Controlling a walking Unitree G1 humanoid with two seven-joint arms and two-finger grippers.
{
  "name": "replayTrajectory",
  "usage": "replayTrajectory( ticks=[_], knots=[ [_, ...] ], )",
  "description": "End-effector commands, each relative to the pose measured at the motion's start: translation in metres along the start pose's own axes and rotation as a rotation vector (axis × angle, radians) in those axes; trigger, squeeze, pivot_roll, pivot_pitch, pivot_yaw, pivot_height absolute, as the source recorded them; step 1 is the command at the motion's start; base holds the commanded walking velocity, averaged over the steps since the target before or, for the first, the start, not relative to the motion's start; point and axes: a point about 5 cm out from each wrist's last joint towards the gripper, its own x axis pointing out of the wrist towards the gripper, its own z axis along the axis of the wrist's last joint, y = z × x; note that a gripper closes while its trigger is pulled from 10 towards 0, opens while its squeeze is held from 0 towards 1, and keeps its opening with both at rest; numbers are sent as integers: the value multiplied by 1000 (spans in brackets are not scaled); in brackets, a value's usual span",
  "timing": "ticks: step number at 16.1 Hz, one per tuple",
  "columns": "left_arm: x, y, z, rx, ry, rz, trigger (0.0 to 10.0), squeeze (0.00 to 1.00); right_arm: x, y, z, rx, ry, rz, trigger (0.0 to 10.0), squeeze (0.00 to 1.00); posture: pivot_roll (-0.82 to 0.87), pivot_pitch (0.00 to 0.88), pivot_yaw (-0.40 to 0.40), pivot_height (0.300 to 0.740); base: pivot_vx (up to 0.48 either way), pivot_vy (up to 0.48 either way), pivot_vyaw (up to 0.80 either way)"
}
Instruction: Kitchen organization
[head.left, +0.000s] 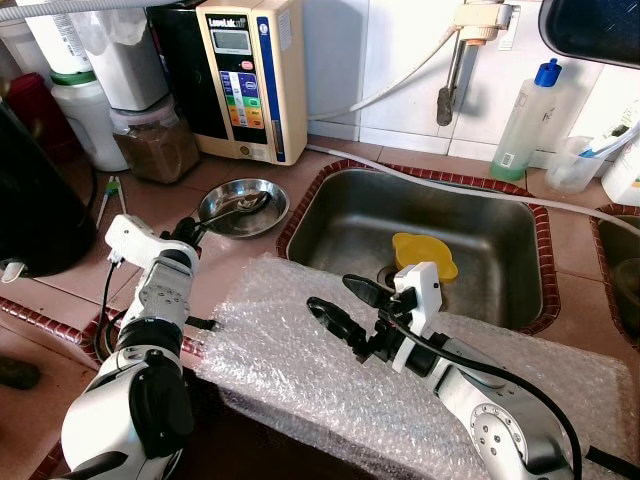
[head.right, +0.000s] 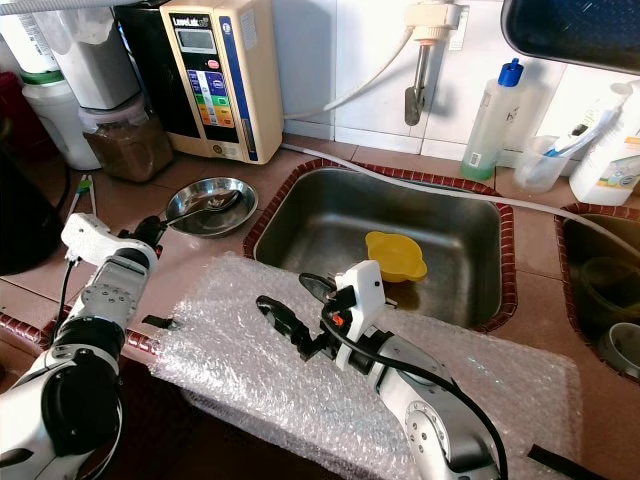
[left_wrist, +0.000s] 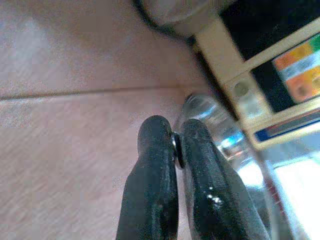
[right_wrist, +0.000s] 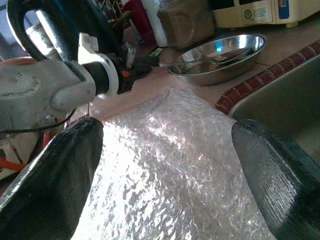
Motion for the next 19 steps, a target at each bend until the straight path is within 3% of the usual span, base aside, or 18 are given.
replayTrajectory(
  ticks=[1, 4, 5, 7, 13, 17, 19],
  knots=[
    [2, -6, 9, -10, -17, -5, 0, 0, 3, 1, 3, -5, -5, 13, 10000, 0, -147, 0, 92, 740, 0, 0, 0],
    [1, -11, 12, -40, -29, -45, 0, 0, 1, 0, 4, -7, -5, 5, 10000, 0, -151, 0, 90, 740, 0, 0, 0],
    [-3, -20, 5, -74, -3, -146, 0, 0, 0, -2, 4, -10, -1, -3, 10000, 0, -152, 0, 87, 740, 0, 0, 0],
    [-4, -21, 4, -80, 1, -157, 0, 0, 0, -2, 4, -10, -1, -3, 10000, 0, -153, 0, 86, 740, 0, 0, 0],
    [-15, -42, -13, -155, 71, -348, 0, 0, -1, -6, 6, -23, 7, -11, 10000, 0, -154, 0, 74, 740, 0, 0, 0],
    [-27, -57, -29, -185, 146, -445, 0, 0, 0, -9, 9, -27, 0, -20, 10000, 0, -156, 0, 71, 740, 0, 0, 0],
    [-34, -66, -44, -177, 198, -489, 0, 0, 2, -13, 16, 15, -39, -35, 10000, 0, -156, 0, 72, 740, 0, 0, 0]
  ],
)
